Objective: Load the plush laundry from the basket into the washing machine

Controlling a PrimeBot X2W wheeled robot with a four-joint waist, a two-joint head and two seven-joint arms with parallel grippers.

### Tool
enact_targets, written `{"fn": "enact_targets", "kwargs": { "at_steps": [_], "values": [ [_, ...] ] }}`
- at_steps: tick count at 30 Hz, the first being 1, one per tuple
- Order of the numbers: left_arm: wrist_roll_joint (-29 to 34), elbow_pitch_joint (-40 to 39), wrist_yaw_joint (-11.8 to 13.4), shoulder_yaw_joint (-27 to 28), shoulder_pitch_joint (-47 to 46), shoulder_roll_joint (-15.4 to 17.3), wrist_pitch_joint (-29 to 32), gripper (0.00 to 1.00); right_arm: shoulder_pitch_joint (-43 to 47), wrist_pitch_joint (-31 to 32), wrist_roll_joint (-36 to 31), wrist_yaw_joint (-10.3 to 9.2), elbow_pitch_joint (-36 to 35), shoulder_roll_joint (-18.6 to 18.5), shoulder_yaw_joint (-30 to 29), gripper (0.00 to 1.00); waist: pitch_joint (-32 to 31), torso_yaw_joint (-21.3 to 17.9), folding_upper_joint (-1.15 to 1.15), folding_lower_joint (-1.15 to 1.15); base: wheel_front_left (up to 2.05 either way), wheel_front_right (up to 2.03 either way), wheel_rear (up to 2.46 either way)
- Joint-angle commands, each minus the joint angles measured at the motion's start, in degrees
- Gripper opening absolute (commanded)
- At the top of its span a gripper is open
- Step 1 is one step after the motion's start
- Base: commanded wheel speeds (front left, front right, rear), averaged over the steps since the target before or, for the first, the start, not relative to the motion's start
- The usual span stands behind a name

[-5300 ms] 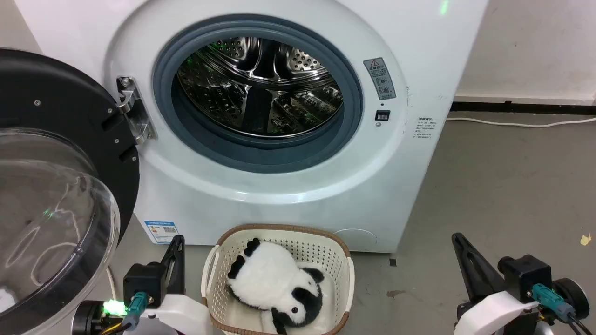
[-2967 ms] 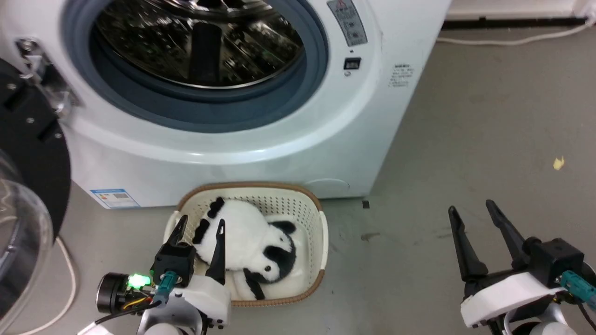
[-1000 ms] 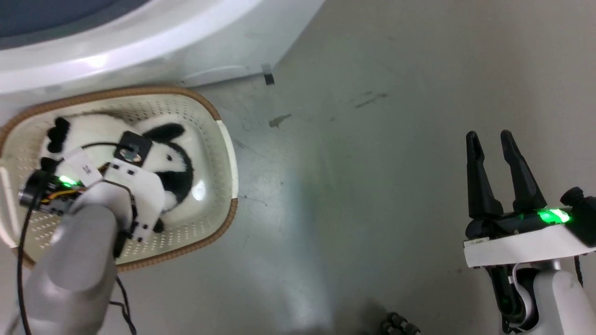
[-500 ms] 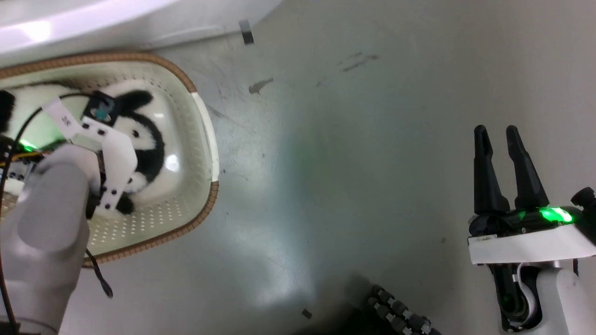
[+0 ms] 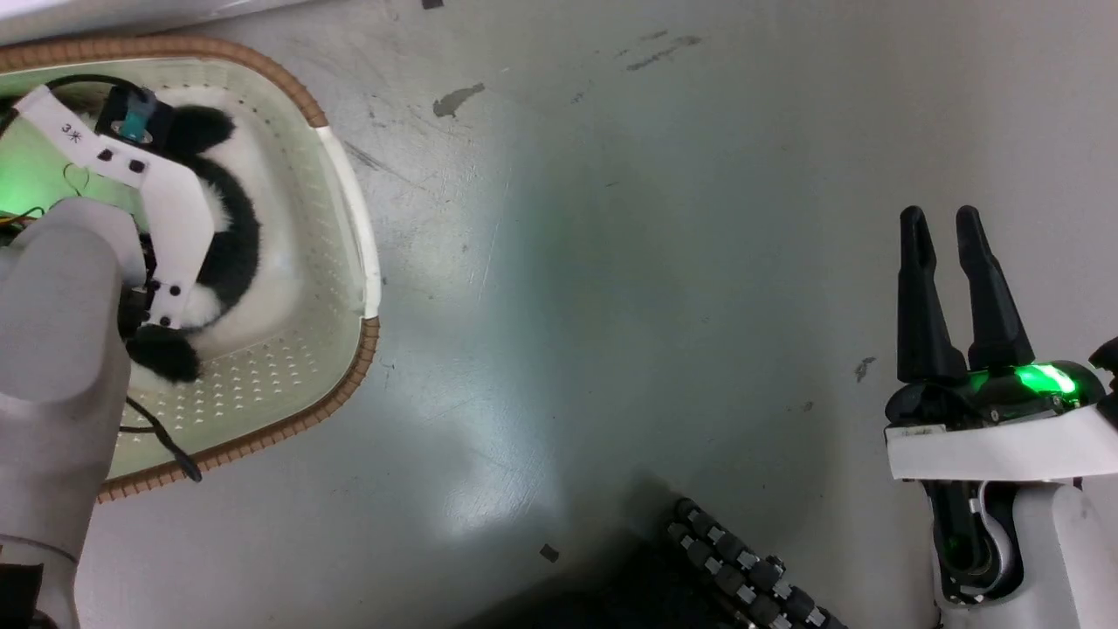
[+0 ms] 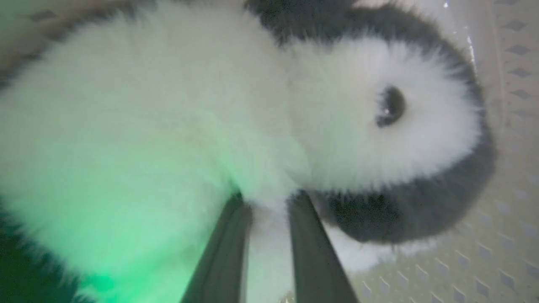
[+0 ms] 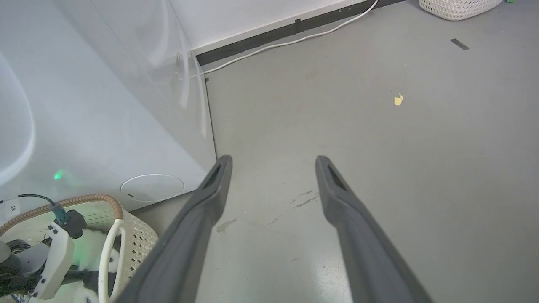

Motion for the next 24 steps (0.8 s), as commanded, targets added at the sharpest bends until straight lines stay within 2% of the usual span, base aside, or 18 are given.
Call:
{"fn": "enact_targets", "kwargs": {
  "at_steps": [1,8,12,17,24],
  "values": [
    [-0.5,2.1,-0.6,-0.3,1.6,-0.2,0.6,0.00,-1.0,-0.5,0.2,-0.04,0.0,0.0,-0.1,1.00,-0.1,0.0,0.00,0.00,0.00,0.00,0.00],
    [-1.8,0.8,0.9,0.5,3.4,0.7,-1.7,0.00,-2.4,-0.5,-0.6,-0.04,0.6,0.0,0.0,1.00,-2.2,-0.8,0.00,0.00,0.00,0.00,0.00],
    [-3.6,0.0,1.7,1.9,5.8,1.0,-7.1,0.00,-3.1,-0.5,-1.8,-0.04,1.1,0.0,-0.2,1.00,-5.6,-0.6,0.00,0.00,0.00,0.00,0.00],
    [-5.7,0.2,3.1,2.4,8.6,-2.9,-15.1,0.00,-1.6,-0.5,-5.7,-0.04,0.7,0.0,-3.1,1.00,-12.5,3.0,0.00,0.00,0.00,0.00,0.00],
    [-8.8,3.3,2.4,2.8,12.9,-8.4,-26.6,0.00,2.6,-0.5,-11.7,-0.04,-1.2,0.0,-7.1,1.00,-23.4,9.1,0.00,0.00,0.00,0.00,0.00]
  ]
}}
